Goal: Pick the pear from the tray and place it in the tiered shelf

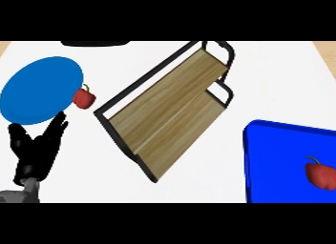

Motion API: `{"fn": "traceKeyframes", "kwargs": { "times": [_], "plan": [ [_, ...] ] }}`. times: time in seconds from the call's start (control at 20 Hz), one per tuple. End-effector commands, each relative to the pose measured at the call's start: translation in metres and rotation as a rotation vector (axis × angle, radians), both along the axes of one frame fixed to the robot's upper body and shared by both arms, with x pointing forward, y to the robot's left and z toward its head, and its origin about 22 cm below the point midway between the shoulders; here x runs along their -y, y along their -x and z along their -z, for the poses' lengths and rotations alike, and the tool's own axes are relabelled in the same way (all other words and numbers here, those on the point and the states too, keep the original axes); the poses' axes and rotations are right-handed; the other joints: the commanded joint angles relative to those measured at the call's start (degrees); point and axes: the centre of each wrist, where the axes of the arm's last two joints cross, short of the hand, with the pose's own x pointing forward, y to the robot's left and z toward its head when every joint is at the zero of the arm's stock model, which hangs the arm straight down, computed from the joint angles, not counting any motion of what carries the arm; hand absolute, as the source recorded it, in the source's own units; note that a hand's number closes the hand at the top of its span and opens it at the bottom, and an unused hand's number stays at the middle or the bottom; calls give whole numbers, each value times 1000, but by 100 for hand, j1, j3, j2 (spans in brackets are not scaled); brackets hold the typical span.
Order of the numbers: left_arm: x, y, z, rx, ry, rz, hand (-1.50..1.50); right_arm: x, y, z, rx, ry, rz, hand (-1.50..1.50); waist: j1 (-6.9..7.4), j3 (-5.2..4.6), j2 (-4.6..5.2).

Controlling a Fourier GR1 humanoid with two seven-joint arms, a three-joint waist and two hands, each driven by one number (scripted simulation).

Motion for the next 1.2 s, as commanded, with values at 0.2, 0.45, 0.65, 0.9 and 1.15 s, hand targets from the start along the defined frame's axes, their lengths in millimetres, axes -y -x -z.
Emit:
{"fn": "traceKeyframes", "kwargs": {
  "times": [0.2, 0.45, 0.65, 0.9, 1.15],
  "plan": [
    [20, -1, 16, -34, 36, 52, 0, -17, -18, -49, -173, 25, 125, -150, 279, -47, 103],
    [25, -8, 6, -45, 39, 86, 0, -13, -41, -50, -271, 61, 201, -150, 402, -47, 120],
    [18, -25, -5, -50, 37, 82, 0, -5, -63, -40, -348, 61, 218, -150, 402, -38, 130],
    [32, -16, 9, -38, 30, 104, 0, -10, -81, -33, -454, 56, 211, -150, 492, -47, 138],
    [29, -20, 0, -51, 29, 87, 0, -20, -94, -22, -528, 75, 179, -150, 428, -42, 102]
  ]
}}
